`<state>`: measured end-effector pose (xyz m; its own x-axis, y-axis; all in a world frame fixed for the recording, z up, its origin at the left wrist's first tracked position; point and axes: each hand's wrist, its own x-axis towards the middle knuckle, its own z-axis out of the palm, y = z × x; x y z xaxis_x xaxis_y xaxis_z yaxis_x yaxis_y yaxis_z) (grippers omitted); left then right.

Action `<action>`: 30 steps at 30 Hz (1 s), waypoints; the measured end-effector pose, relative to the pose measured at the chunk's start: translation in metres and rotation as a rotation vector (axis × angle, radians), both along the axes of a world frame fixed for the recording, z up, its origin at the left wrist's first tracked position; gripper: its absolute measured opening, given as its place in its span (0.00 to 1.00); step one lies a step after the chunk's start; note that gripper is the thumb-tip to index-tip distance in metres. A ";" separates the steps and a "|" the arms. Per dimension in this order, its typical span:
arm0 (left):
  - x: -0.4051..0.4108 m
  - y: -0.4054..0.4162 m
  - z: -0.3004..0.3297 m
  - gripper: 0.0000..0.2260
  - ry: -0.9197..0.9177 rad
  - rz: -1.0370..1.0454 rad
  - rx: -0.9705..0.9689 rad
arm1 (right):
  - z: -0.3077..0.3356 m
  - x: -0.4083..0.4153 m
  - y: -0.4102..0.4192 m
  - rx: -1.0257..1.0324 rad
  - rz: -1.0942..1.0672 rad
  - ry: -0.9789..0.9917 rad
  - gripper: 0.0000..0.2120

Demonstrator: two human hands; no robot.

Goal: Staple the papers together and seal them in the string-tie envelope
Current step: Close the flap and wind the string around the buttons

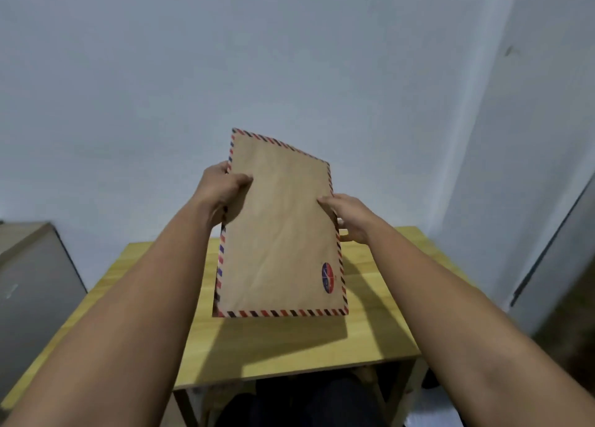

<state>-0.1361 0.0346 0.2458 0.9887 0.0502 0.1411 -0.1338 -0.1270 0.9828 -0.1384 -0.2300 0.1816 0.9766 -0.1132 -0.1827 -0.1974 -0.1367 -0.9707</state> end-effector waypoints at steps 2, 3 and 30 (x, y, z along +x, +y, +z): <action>0.018 0.003 -0.024 0.09 0.027 0.046 0.010 | -0.019 0.008 0.001 0.079 -0.020 -0.055 0.22; 0.025 0.002 -0.039 0.10 0.033 0.075 0.027 | -0.029 0.012 0.002 0.116 -0.046 -0.075 0.22; 0.078 -0.029 -0.280 0.25 -0.006 0.129 1.145 | -0.206 0.077 0.031 -1.108 -0.031 0.063 0.36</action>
